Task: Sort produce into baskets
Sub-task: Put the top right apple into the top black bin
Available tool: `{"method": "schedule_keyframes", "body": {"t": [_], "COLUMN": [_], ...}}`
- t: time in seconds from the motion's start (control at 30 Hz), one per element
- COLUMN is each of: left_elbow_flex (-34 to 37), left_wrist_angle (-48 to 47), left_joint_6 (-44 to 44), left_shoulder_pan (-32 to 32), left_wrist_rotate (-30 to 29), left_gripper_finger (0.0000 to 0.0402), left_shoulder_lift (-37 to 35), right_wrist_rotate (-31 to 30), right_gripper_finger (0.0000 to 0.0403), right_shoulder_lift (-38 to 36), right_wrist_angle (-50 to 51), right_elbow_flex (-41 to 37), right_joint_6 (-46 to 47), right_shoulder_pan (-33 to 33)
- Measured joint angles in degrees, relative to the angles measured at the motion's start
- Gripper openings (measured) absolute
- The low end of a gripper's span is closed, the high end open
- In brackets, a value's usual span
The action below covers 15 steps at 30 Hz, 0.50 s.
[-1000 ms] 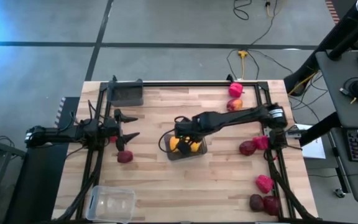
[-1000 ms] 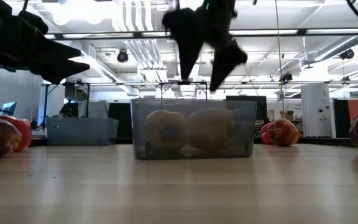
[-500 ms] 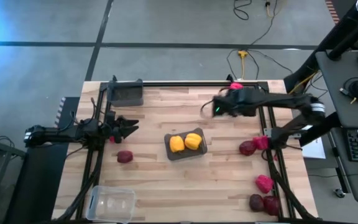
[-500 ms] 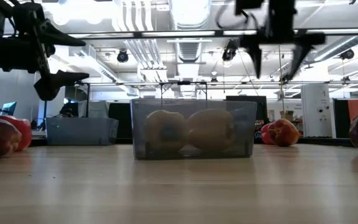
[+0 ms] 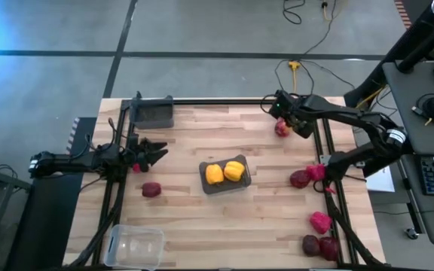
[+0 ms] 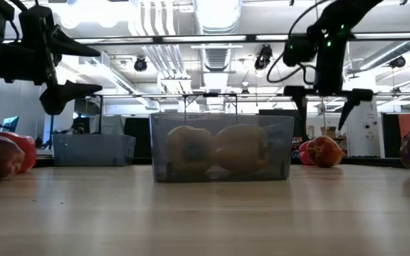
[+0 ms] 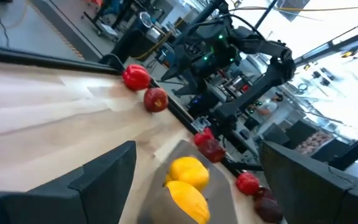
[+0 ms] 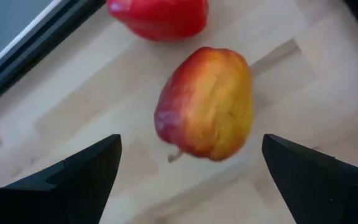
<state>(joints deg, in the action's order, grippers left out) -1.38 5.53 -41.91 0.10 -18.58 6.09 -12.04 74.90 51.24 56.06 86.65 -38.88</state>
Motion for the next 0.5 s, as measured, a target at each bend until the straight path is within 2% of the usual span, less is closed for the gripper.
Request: {"method": "schedule_keyframes", "body": {"t": [0.17,0.5], "left_elbow_flex": [0.0,0.0], "left_wrist_angle": [0.0,0.0], "left_joint_6": [1.0,2.9], "left_shoulder_pan": [0.0,0.0], "left_wrist_rotate": [-0.7,-1.9], "left_gripper_finger": [0.0323,0.0323], "left_shoulder_lift": [0.3,1.6], "right_wrist_rotate": [4.3,5.2], "right_gripper_finger": [0.038,0.038], "right_shoulder_lift": [5.3,14.9], "right_wrist_angle": [-1.4,-4.0], "right_elbow_flex": [-1.0,1.0], "right_joint_6": [-0.7,-3.2], "right_shoulder_pan": [-3.6,-5.8]}}
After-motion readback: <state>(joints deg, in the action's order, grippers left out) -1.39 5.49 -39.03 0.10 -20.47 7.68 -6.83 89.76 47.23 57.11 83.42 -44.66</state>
